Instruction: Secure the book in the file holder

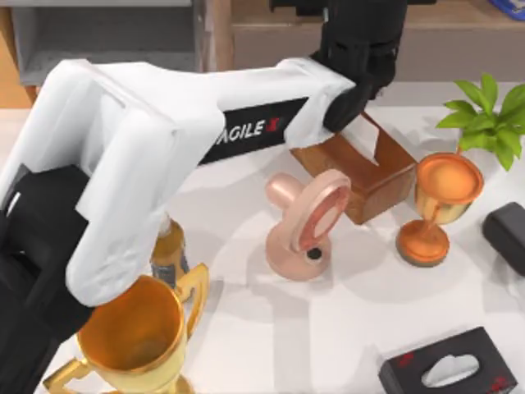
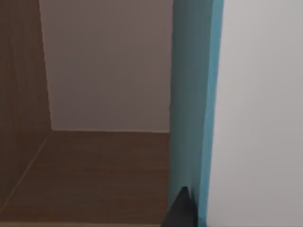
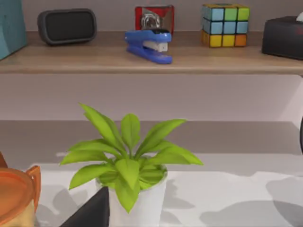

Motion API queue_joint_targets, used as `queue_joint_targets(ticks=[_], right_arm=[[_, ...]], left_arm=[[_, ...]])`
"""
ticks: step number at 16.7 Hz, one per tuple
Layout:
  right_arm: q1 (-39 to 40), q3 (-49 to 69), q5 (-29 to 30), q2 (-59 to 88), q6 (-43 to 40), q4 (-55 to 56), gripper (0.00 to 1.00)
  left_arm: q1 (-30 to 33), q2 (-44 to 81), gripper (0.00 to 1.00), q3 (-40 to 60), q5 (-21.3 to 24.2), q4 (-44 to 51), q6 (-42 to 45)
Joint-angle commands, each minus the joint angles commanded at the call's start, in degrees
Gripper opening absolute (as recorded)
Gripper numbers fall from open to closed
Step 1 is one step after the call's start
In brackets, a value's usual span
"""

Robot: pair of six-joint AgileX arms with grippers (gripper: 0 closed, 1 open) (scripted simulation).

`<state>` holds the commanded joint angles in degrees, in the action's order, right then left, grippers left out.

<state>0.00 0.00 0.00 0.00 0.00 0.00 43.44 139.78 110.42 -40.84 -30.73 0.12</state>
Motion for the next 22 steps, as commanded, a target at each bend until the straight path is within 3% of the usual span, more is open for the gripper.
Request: queue_joint_targets(ticks=[4,5,22], right_arm=[[0.00,0.00,0.00,0.00,0.00,0.00,1.00],[0.00,0.00,0.00,0.00,0.00,0.00,1.00],[0.00,0.00,0.00,0.00,0.00,0.00,1.00]], left_arm=[[0.00,0.00,0.02,0.00,0.00,0.00,0.00],[0.00,0.00,0.00,0.00,0.00,0.00,0.00],[0.32,-1.04,0.00,1.81,-0.03,2.76,0.17]])
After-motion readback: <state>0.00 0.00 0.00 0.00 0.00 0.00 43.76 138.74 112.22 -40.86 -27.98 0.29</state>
